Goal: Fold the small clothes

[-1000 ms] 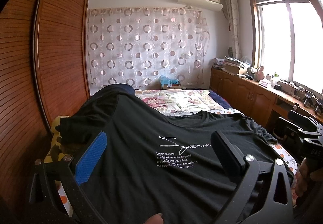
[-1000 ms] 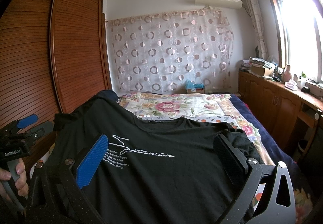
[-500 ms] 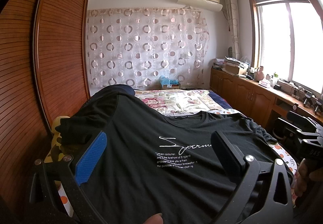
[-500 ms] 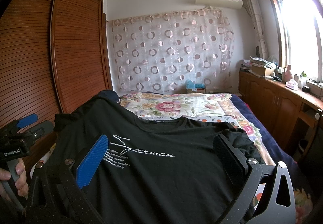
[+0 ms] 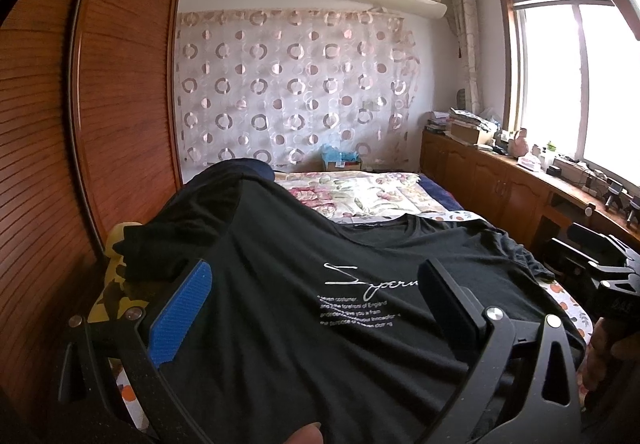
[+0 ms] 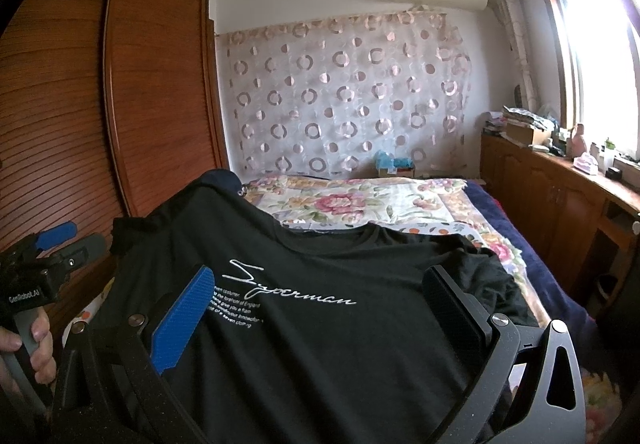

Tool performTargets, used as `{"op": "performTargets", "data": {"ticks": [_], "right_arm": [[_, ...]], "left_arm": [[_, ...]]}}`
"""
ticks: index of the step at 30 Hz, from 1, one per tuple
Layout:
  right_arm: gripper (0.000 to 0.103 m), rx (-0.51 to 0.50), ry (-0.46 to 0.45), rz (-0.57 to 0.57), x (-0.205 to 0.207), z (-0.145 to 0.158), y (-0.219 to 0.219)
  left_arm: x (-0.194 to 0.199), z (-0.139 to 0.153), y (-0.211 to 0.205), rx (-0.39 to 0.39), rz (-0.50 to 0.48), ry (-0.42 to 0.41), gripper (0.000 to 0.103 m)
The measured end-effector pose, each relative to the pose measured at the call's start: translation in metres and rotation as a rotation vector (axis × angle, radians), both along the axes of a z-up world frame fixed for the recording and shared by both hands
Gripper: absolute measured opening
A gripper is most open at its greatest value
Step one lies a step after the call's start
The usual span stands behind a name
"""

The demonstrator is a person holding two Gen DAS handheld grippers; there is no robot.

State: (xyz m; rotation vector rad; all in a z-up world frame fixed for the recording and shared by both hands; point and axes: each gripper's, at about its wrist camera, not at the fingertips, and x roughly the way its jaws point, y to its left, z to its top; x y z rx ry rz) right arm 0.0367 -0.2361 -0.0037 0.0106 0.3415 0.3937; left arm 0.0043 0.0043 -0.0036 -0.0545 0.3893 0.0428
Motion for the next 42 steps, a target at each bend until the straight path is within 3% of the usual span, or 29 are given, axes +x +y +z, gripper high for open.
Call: {"op": "performTargets", "data": {"ticks": [11, 22, 24, 32, 37, 41, 42], "right_arm": [[0.103, -0.037, 0.038, 0.082, 0.031, -0.007, 0.024], [0.103, -0.079, 0.076, 0.179, 0.063, -0.015, 0.039], [0.103, -0.074, 0.092, 0.202, 0.070, -0.016, 0.038], [0.103, -0.086, 0.118, 0.276, 0.093, -0.009, 0.042], [0.103, -0.089, 0.115, 0.309, 0.103, -0.004, 0.045], [0.103, -0.083, 0.107, 0.320, 0.098, -0.010, 0.040], [0.103, -0.086, 0.107, 0.320, 0.097, -0.012, 0.037]], "left_arm": [[0.019, -0.025, 0.046, 0.018, 0.050, 0.072, 0.103], [0.050, -0.035, 0.137, 0.027, 0.085, 0.125, 0.103], [0.057, -0.034, 0.152, 0.022, 0.079, 0.141, 0.100], [0.088, -0.029, 0.196, -0.002, 0.080, 0.180, 0.060], [0.118, -0.035, 0.208, 0.025, 0.082, 0.236, 0.057], [0.134, -0.045, 0.219, -0.014, 0.080, 0.291, 0.057], [0.136, -0.047, 0.221, -0.011, 0.087, 0.304, 0.053]]}}
